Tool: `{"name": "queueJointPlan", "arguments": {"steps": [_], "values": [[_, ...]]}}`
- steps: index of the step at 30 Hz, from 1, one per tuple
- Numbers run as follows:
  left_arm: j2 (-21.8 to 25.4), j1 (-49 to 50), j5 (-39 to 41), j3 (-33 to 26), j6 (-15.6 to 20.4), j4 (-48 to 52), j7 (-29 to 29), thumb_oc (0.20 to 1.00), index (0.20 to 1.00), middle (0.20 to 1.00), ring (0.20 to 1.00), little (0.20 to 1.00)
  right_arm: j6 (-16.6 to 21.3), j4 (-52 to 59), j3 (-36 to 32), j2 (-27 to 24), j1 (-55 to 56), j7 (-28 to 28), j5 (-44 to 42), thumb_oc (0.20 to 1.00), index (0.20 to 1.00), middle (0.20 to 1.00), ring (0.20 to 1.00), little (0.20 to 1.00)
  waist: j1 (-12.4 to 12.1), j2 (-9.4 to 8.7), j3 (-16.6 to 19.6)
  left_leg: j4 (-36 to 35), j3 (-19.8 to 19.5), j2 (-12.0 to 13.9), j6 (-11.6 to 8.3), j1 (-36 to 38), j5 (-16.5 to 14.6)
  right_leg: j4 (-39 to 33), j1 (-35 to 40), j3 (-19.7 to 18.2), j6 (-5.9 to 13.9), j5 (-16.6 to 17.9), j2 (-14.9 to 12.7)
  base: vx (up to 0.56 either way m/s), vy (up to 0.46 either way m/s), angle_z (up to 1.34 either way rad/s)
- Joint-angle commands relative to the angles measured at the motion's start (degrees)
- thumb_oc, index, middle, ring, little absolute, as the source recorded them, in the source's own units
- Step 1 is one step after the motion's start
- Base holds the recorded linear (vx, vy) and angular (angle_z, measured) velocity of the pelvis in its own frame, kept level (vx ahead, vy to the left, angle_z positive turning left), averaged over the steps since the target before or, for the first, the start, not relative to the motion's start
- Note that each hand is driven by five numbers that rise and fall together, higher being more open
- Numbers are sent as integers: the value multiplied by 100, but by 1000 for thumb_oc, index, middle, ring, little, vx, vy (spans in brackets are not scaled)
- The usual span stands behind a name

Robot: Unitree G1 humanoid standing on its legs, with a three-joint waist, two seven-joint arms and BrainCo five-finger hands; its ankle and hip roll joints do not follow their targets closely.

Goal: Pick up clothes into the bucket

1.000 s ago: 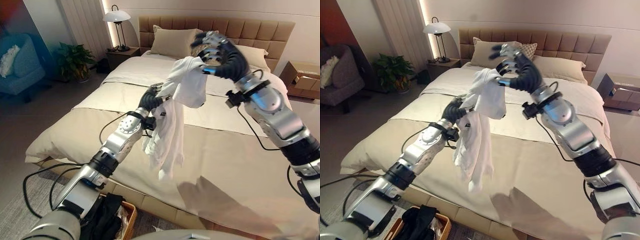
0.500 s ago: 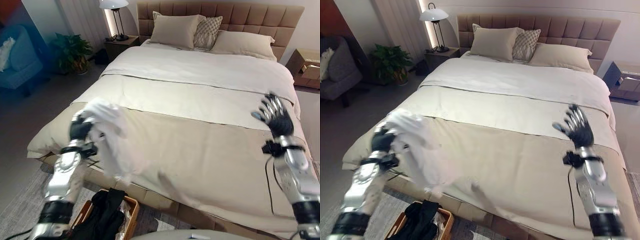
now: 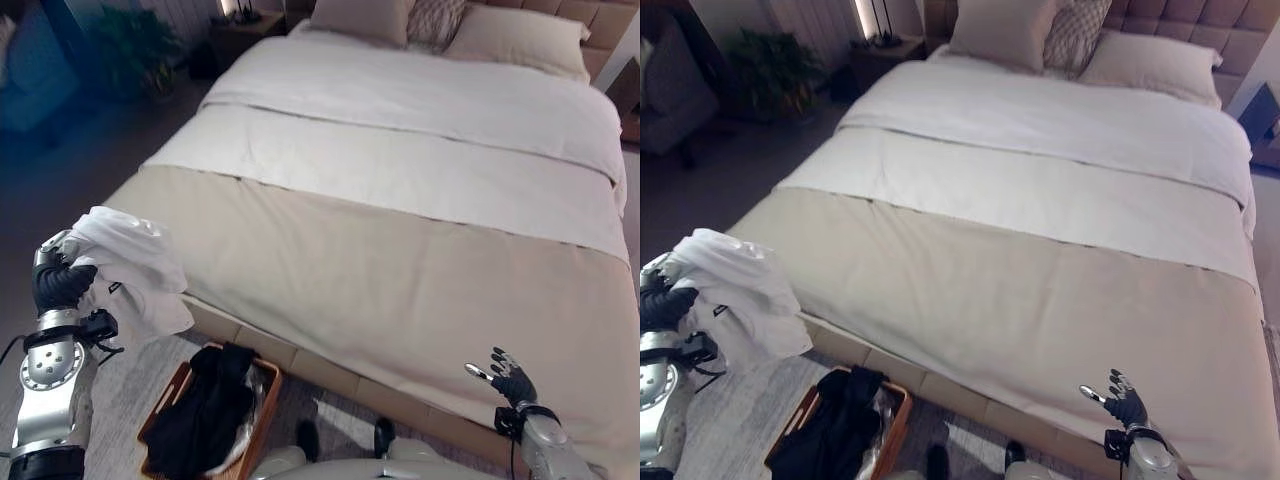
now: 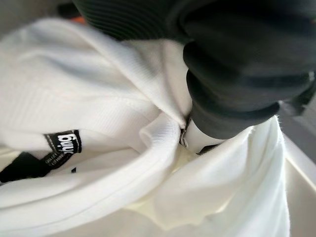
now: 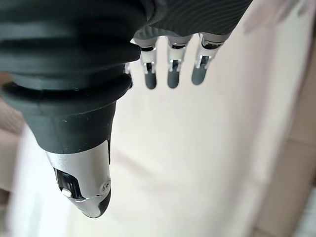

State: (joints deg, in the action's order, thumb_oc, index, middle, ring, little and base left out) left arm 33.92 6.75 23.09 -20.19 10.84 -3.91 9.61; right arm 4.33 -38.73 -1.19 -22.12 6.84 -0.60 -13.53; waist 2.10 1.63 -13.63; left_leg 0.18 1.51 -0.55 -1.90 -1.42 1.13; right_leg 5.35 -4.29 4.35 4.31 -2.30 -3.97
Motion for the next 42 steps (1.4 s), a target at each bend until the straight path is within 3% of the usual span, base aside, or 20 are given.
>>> {"name": "queueJointPlan", "arguments": {"steps": [1,10,13,14,16,17,19,25,29,40,41,42], "values": [[72,-212,-217,-31,480,-189,345,200,200,200,200,200,261,-39,443,-129,-221,-194,635,1000,1000,1000,1000,1000,-40,-260,-252,970,-335,-219,77,-732,-314,789,-656,94,131,98,-346,-150,24,8],[-68,-958,-460,614,504,-1460,1125,200,200,200,200,200,433,-571,507,-152,-359,-792,708,1000,1000,1000,1000,1000,-11,-502,-1037,2029,-508,-272,109,-1845,-471,1750,-1564,198,38,-135,-568,-138,13,17],[-32,-1081,-518,705,473,-1692,1272,200,200,200,200,200,471,-566,522,-140,-395,-910,636,1000,1000,1000,1000,1000,-1,-540,-1148,2282,-503,-277,117,-2103,-536,1987,-1799,166,2,-216,-584,-114,30,14],[77,-1330,-535,824,452,-2074,1479,200,200,200,200,200,552,-582,592,-147,-514,-1040,514,1000,1000,1000,1000,1000,19,-605,-1344,2745,-519,-315,132,-2569,-616,2371,-2198,113,-41,-280,-604,-125,14,0],[154,-1425,-541,852,445,-2189,1551,200,200,200,200,200,581,-567,619,-151,-569,-1102,467,1000,1000,1000,1000,1000,25,-636,-1384,2943,-528,-316,138,-2792,-664,2526,-2386,77,-62,-310,-600,-105,13,4],[191,-1585,-473,899,465,-2426,1721,200,200,200,200,200,659,-517,700,-148,-617,-1194,405,1000,1000,1000,1000,1000,41,-681,-1499,3389,-556,-317,134,-3132,-959,2908,-2721,4,-51,-541,-564,-99,24,7],[212,-1783,-204,940,531,-2658,1820,200,200,200,200,200,743,-383,741,-175,-719,-1273,242,1000,1000,1000,1000,1000,54,-735,-1611,3831,-543,-303,154,-3618,-1072,3280,-3180,-64,-80,-615,-524,-118,41,1],[613,-2195,-195,1117,482,-3082,2192,200,200,200,200,200,1015,67,765,-258,-731,-1524,-160,1000,1000,1000,1000,1000,158,-851,-1617,4825,-587,-311,200,-5123,-1311,4151,-4593,-90,-99,-839,-478,-86,28,-8],[828,-2511,26,1266,483,-3297,2272,200,200,200,200,200,1073,59,853,-248,-747,-1672,-293,1000,1000,1000,1000,1000,215,-907,-1617,5185,-633,-337,208,-5737,-1413,4433,-5152,-29,-95,-924,-497,-9,5,4],[1332,-2885,-426,1714,68,-3617,2328,213,213,213,213,213,1096,-85,1012,-343,-931,-1834,-442,1000,1000,1000,1000,1000,232,-995,-1617,5322,-714,-347,246,-6544,-1418,4526,-5895,88,-24,-901,-593,12,5,5],[1331,-2884,-428,1712,66,-3615,2329,244,244,244,244,244,1095,-85,1012,-343,-933,-1835,-442,1000,1000,1000,1000,1000,233,-994,-1617,5324,-714,-346,246,-6547,-1418,4528,-5897,88,-24,-900,-593,30,18,6],[1295,-2907,-474,1720,-50,-3739,2356,1000,1000,1000,1000,1000,1086,-56,1044,-345,-936,-1840,-450,1000,1000,1000,1000,1000,235,-1022,-1617,5337,-705,-336,265,-6599,-1441,4498,-5925,99,-8,-888,-594,19,9,3]]}}
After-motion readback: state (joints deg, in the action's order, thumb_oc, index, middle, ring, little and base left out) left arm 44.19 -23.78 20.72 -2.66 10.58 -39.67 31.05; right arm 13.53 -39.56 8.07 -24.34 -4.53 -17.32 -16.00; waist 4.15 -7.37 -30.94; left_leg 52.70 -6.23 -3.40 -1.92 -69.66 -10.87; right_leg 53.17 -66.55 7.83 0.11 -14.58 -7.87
